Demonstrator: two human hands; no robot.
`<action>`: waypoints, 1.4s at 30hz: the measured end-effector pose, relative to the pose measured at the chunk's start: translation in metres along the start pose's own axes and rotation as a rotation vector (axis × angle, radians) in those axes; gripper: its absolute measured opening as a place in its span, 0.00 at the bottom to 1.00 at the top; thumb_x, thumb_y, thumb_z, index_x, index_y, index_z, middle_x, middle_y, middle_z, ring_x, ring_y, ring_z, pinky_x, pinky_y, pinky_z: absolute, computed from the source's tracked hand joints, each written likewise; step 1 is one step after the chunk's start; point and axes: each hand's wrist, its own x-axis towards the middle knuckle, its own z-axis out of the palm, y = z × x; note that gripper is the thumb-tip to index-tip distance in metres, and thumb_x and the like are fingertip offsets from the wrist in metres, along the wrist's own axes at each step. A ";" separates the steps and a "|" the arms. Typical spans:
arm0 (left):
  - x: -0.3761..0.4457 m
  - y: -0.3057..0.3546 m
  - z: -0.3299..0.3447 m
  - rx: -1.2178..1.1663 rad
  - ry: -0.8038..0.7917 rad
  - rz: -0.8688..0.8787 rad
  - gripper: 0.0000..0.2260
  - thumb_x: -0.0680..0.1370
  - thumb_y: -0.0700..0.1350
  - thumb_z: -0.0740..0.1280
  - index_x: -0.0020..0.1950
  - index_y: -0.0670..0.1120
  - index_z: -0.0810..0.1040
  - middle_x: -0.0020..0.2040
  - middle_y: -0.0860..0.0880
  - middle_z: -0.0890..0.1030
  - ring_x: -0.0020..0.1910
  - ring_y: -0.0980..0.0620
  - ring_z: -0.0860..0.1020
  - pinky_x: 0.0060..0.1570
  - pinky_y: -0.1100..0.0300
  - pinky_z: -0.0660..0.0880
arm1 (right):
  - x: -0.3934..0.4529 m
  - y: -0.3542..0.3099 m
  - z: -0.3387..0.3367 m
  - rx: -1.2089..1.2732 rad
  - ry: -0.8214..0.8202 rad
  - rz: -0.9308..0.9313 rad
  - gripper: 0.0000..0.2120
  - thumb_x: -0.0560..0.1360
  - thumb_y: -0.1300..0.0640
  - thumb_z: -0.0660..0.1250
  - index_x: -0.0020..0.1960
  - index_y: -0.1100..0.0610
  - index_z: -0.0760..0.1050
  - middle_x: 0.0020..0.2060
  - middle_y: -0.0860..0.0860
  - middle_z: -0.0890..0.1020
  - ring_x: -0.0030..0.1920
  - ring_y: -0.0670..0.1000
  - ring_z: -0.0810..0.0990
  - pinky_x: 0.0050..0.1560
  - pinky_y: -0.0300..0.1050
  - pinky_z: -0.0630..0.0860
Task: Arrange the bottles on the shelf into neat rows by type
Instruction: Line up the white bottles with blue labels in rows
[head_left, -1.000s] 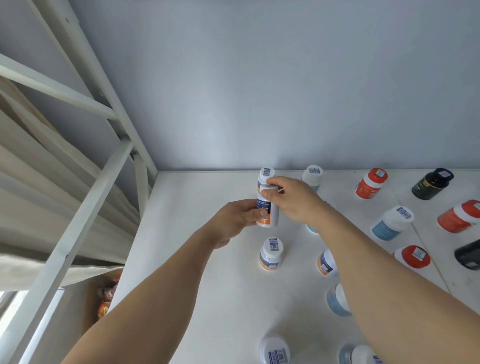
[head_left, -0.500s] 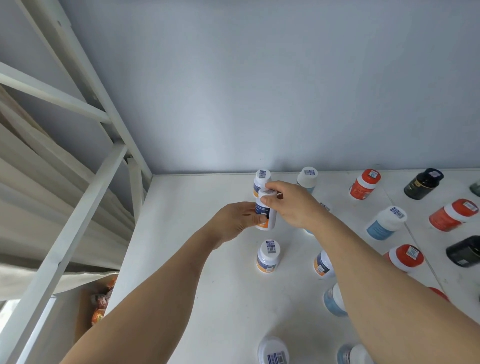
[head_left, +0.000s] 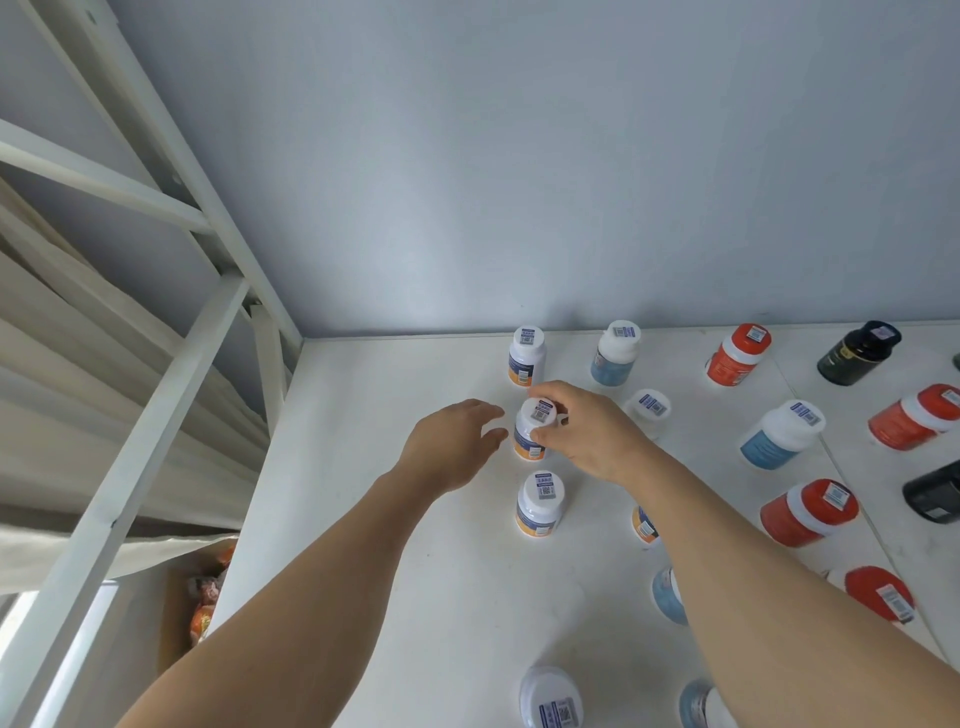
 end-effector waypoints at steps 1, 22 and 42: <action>0.001 -0.001 -0.001 -0.002 0.006 -0.001 0.17 0.81 0.54 0.59 0.70 0.54 0.72 0.69 0.56 0.73 0.65 0.52 0.74 0.59 0.58 0.71 | 0.000 0.001 -0.001 0.003 -0.013 0.002 0.25 0.73 0.56 0.70 0.68 0.48 0.69 0.61 0.48 0.77 0.57 0.48 0.76 0.55 0.40 0.71; 0.079 -0.013 -0.019 -0.514 -0.142 -0.158 0.25 0.74 0.56 0.71 0.70 0.53 0.73 0.66 0.55 0.76 0.65 0.55 0.73 0.64 0.58 0.69 | 0.088 -0.026 -0.028 -0.117 0.064 -0.030 0.23 0.77 0.55 0.65 0.70 0.50 0.67 0.65 0.50 0.75 0.60 0.52 0.75 0.58 0.43 0.70; 0.085 -0.004 -0.067 -0.811 -0.402 -0.060 0.16 0.74 0.48 0.73 0.62 0.53 0.80 0.57 0.58 0.83 0.57 0.65 0.77 0.50 0.67 0.68 | 0.072 -0.058 -0.055 -0.028 0.123 -0.056 0.16 0.75 0.52 0.66 0.61 0.55 0.75 0.56 0.52 0.80 0.54 0.53 0.77 0.51 0.44 0.72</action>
